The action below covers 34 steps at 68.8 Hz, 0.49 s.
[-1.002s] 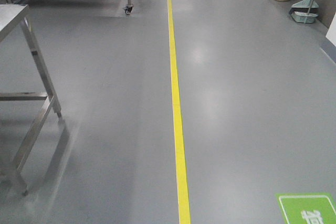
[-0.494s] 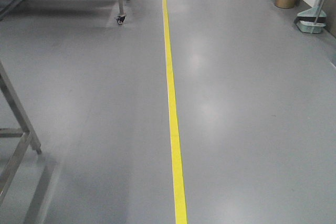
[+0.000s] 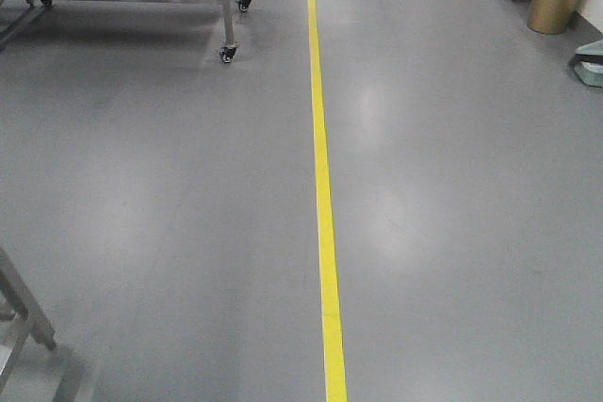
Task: Move and align brake pads A on conveyor
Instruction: 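Drive past the blue bin racks toward the steel table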
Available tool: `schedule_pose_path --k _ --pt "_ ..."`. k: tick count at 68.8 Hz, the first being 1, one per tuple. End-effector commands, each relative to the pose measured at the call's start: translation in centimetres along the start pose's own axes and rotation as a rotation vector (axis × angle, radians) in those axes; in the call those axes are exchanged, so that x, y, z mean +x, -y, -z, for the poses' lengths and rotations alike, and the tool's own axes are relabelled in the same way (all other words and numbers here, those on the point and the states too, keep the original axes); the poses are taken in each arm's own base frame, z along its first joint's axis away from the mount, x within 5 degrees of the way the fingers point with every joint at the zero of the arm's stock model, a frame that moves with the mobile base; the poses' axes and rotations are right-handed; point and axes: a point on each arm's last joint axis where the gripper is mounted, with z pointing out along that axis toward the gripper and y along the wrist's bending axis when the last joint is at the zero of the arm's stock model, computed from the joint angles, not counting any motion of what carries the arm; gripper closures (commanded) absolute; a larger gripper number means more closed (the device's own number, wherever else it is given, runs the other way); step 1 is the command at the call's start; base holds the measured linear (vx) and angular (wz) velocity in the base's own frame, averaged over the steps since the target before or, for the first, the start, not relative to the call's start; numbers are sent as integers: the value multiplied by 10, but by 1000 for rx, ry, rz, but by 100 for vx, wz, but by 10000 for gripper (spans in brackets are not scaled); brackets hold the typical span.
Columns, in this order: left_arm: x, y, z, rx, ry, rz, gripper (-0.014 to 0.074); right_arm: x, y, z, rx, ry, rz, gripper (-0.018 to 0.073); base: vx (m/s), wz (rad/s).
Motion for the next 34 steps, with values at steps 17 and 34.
schedule_pose_path --k 17,34 --pt "-14 0 1 2 88 9 114 -14 0 1 2 88 12 180 59 6" --pt "-14 0 1 2 88 9 114 -14 0 1 2 88 12 180 55 1"
